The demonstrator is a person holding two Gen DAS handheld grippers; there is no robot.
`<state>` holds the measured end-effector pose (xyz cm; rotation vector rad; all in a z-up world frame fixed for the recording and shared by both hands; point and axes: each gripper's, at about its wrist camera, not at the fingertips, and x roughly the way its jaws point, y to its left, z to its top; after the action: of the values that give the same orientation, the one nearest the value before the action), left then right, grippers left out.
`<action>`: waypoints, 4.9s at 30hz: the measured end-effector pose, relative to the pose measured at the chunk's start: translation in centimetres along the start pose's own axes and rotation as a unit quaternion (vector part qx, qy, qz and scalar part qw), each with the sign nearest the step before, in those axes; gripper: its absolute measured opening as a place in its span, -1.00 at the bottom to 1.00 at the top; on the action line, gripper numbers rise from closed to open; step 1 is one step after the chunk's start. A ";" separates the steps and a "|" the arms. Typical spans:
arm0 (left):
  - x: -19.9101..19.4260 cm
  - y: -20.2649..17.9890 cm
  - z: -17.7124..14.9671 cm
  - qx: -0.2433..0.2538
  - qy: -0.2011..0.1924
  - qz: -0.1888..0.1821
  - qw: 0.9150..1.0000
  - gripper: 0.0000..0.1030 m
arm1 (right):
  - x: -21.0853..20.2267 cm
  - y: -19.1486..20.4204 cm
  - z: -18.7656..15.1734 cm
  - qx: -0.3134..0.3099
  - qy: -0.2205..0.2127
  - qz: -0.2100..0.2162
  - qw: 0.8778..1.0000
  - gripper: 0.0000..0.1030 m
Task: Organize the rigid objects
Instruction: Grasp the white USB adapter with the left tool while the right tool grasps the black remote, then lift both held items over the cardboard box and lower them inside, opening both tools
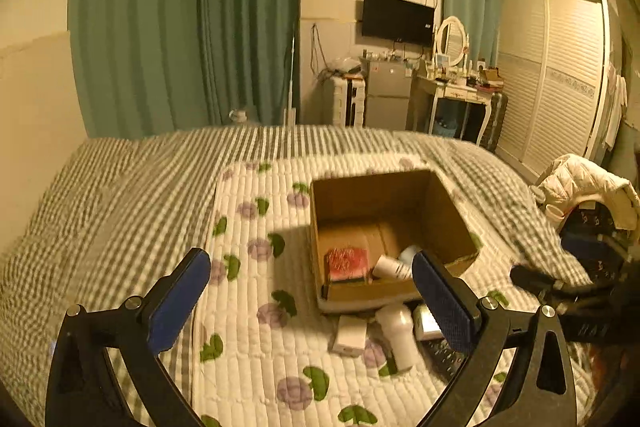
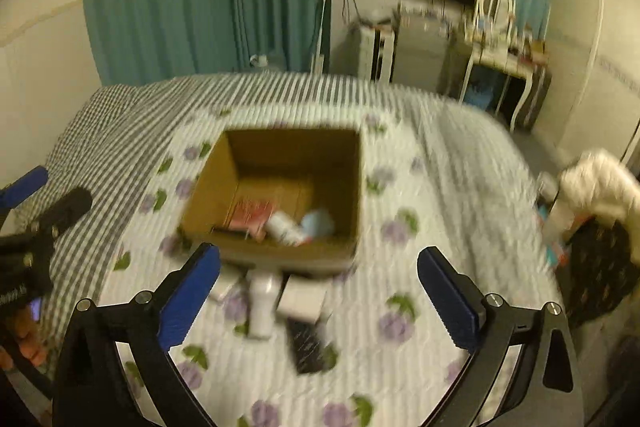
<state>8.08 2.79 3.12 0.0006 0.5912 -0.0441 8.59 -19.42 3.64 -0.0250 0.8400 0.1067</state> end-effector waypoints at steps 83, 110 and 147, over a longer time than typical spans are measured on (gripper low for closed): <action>8.2 -4.4 -10.0 0.042 0.133 -0.063 0.988 -0.21 | 7.4 1.1 -9.7 -0.022 0.176 0.035 0.984 -0.67; 7.4 -4.1 2.0 0.026 0.037 -0.074 0.996 -0.21 | 3.5 3.0 8.0 -0.079 0.043 0.049 0.995 -0.68; 22.0 -5.7 2.9 0.027 0.116 -0.054 0.991 -0.09 | 20.5 1.0 13.2 -0.078 0.043 0.068 0.994 -0.68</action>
<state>27.67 -3.84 -6.63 0.0274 0.8216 -0.1673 31.84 -15.82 -2.83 -0.1194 0.9181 0.3006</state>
